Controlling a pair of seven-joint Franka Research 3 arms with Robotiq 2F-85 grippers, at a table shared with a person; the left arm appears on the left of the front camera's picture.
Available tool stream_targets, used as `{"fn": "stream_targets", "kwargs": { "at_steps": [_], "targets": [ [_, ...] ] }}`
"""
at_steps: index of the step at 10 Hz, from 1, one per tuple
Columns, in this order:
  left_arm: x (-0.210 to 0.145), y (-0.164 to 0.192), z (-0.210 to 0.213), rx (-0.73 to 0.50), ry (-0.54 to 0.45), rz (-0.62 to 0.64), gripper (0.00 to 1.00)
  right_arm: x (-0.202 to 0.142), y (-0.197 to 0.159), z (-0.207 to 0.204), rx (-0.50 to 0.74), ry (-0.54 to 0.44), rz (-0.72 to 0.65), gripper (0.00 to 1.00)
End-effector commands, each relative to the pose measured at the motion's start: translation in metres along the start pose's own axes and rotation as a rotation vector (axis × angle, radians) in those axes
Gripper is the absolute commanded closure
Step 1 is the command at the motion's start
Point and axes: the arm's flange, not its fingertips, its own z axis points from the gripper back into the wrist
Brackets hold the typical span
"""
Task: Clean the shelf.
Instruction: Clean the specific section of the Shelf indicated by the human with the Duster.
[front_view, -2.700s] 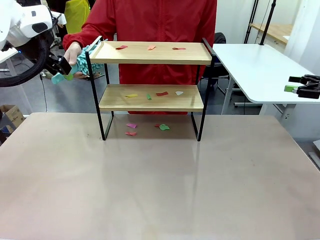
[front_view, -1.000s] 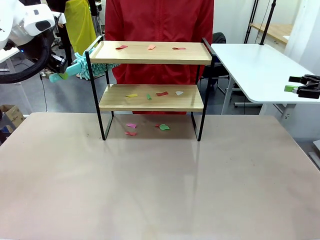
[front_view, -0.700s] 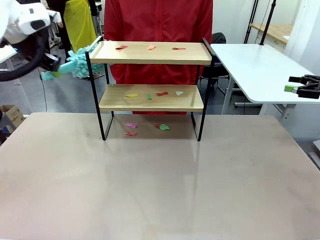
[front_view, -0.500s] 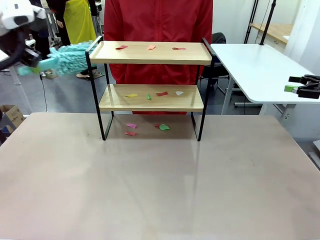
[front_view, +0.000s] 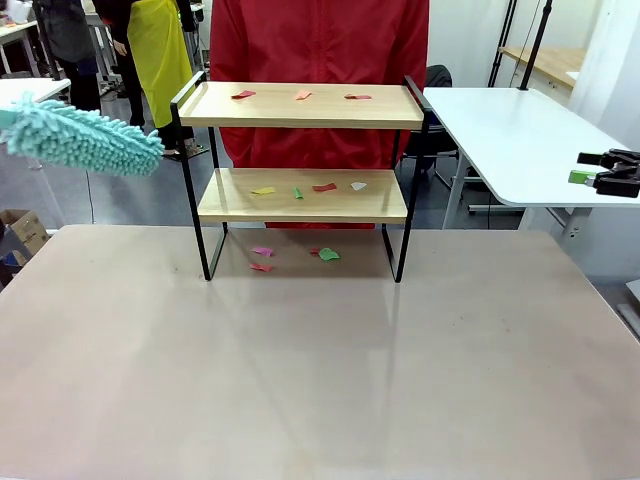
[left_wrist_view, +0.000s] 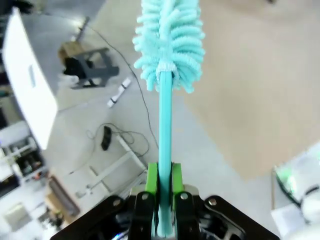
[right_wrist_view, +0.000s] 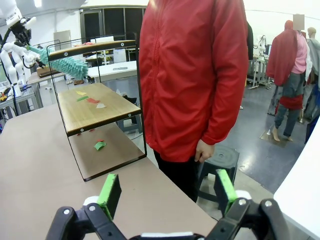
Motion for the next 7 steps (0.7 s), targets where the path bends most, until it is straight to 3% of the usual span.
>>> {"fn": "stream_targets", "kwargs": {
  "at_steps": [1, 4, 6, 7],
  "targets": [
    [-0.020, 0.013, 0.019, 0.001, 0.044, -0.251, 0.87, 0.008, 0.003, -0.004, -0.013, 0.008, -0.012, 0.00],
    [-0.028, -0.007, 0.021, -0.161, 0.116, -0.659, 0.87, 0.008, 0.003, -0.004, -0.013, 0.008, -0.012, 0.00],
    [-0.024, -0.020, 0.003, -0.217, 0.188, -0.787, 0.87, 0.008, 0.003, -0.004, -0.013, 0.008, -0.012, 0.00],
    [-0.017, -0.030, -0.008, -0.261, 0.163, -0.848, 0.87, 0.008, 0.003, -0.004, -0.013, 0.008, -0.012, 0.00]
  ]
}}
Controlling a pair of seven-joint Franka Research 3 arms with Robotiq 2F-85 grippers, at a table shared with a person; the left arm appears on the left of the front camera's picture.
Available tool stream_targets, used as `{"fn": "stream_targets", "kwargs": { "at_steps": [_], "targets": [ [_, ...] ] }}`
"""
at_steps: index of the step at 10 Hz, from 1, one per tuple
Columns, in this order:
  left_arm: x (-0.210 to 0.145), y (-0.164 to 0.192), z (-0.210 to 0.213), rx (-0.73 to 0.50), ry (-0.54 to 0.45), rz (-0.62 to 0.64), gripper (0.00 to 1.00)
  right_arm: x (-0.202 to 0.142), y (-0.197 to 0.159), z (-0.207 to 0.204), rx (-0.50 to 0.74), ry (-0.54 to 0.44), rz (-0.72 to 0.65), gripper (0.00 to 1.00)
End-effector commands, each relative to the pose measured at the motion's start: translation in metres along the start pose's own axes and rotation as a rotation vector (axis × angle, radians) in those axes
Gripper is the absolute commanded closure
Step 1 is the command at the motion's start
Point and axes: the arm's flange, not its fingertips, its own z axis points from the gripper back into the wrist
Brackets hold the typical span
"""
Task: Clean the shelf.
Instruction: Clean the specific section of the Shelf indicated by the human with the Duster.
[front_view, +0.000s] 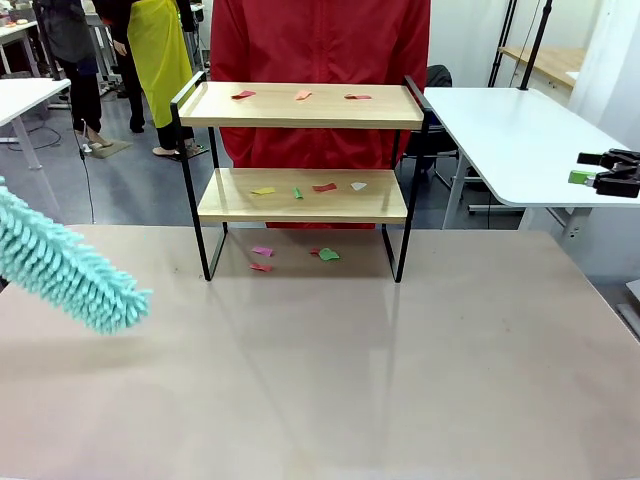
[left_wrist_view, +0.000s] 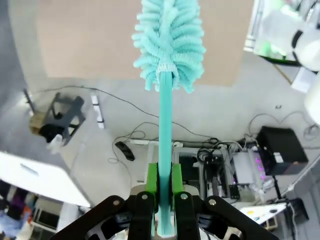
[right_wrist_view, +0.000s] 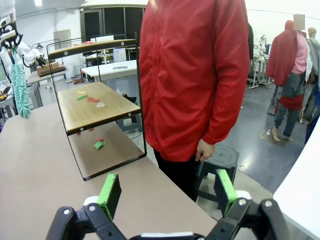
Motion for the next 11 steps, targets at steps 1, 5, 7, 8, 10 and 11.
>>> {"fn": "stream_targets", "kwargs": {
  "at_steps": [1, 5, 7, 8, 10, 11],
  "targets": [
    [0.0073, 0.0001, -0.0113, 0.000, 0.018, -0.098, 0.87, 0.0074, 0.0031, -0.0040, -0.013, 0.003, -0.017, 0.00],
    [0.0162, 0.0023, -0.0151, -0.018, 0.004, -0.083, 0.87, 0.0074, 0.0031, -0.0040, -0.013, 0.003, -0.017, 0.00],
    [0.0162, 0.0023, -0.0151, -0.018, 0.004, -0.083, 0.87, 0.0074, 0.0031, -0.0040, -0.013, 0.003, -0.017, 0.00],
    [0.0162, 0.0023, -0.0151, -0.018, 0.004, -0.083, 0.87, 0.0074, 0.0031, -0.0040, -0.013, 0.003, -0.017, 0.00],
    [0.0162, 0.0023, -0.0151, -0.018, 0.004, -0.083, 0.87, 0.0074, 0.0031, -0.0040, -0.013, 0.003, -0.017, 0.00],
    [0.0162, 0.0023, -0.0151, -0.018, 0.004, -0.083, 0.87, 0.0074, 0.0031, -0.0040, -0.013, 0.003, -0.017, 0.00]
  ]
}}
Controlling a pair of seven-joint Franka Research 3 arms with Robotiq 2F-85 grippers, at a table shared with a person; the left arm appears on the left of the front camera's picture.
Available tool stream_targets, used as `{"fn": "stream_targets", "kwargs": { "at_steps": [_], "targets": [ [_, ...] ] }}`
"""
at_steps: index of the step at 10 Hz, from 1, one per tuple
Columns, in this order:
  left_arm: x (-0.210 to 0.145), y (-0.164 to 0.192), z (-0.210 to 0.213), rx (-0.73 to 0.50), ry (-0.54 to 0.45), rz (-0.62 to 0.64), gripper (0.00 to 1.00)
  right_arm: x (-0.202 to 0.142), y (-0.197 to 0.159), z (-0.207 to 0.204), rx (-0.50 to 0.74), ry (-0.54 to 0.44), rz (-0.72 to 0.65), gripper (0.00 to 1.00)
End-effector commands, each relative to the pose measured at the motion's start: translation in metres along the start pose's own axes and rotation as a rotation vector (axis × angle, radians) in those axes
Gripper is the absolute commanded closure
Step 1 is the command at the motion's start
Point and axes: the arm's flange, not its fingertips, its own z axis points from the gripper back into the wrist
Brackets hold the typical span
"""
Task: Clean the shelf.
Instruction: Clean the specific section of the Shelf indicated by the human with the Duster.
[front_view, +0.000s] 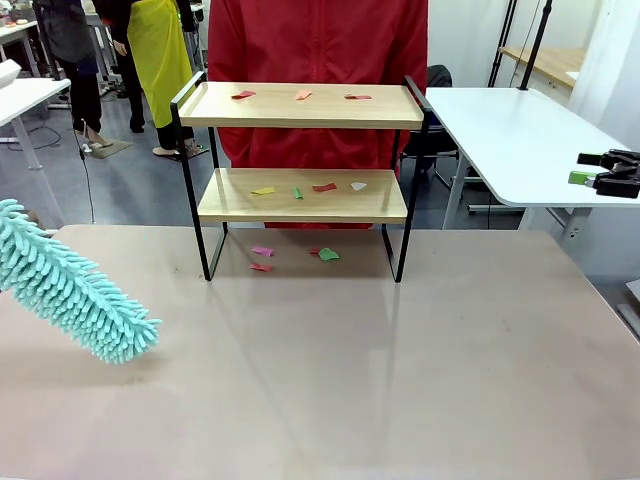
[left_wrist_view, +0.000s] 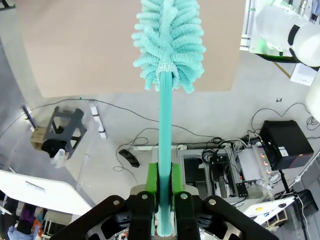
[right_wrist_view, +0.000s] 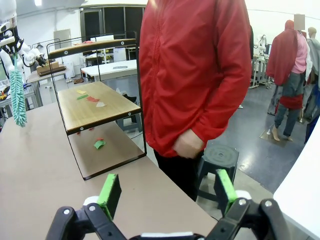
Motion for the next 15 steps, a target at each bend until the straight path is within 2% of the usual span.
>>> {"fn": "stream_targets", "kwargs": {
  "at_steps": [1, 15],
  "targets": [
    [-0.0030, -0.0028, 0.0023, -0.001, 0.015, -0.006, 0.87, 0.0080, 0.0033, -0.0042, -0.013, 0.003, -0.017, 0.00],
    [-0.0030, -0.0028, 0.0023, -0.001, 0.015, -0.006, 0.87, 0.0080, 0.0033, -0.0042, -0.013, 0.003, -0.017, 0.00]
  ]
}}
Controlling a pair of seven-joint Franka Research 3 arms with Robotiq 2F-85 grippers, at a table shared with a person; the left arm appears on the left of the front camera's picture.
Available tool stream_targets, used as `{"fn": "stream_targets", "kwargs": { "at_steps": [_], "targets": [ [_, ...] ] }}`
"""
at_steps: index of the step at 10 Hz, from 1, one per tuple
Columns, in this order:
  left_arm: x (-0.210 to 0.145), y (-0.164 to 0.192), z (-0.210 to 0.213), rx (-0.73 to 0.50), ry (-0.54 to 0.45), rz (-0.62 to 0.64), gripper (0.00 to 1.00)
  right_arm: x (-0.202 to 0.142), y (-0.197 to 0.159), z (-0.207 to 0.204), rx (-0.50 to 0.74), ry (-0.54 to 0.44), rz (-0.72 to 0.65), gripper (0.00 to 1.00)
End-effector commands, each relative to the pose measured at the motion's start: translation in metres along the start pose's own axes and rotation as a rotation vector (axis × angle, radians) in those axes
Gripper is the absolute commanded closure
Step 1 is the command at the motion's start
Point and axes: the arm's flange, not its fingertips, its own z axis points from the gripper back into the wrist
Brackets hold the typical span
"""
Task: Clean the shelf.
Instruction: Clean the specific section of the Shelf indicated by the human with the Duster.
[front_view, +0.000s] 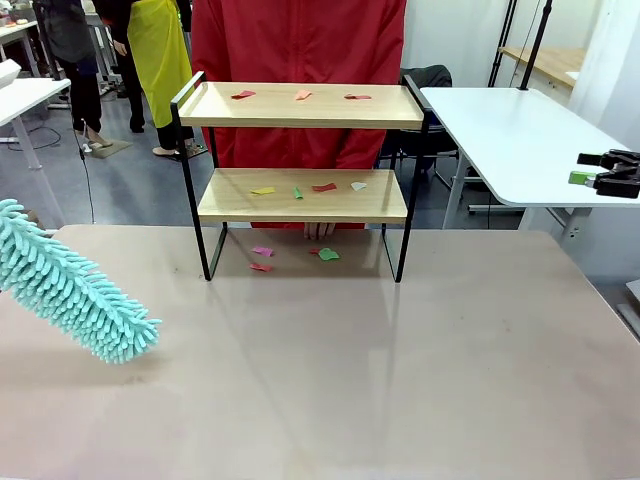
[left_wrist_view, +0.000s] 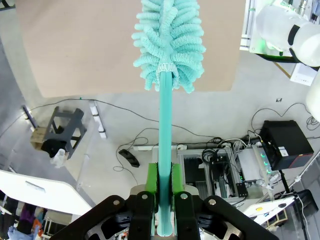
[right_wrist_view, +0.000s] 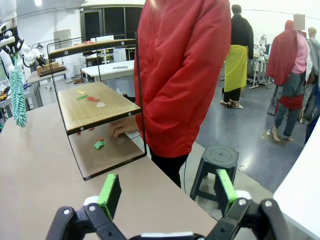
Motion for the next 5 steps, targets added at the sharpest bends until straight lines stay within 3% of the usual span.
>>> {"fn": "stream_targets", "kwargs": {
  "at_steps": [1, 5],
  "targets": [
    [-0.0029, -0.0027, 0.0022, -0.001, 0.015, -0.006, 0.87, 0.0084, 0.0034, -0.0044, -0.013, 0.005, -0.016, 0.00],
    [0.0000, 0.0000, 0.0000, 0.000, 0.000, 0.000, 0.87, 0.0084, 0.0034, -0.0044, -0.013, 0.005, -0.016, 0.00]
  ]
}}
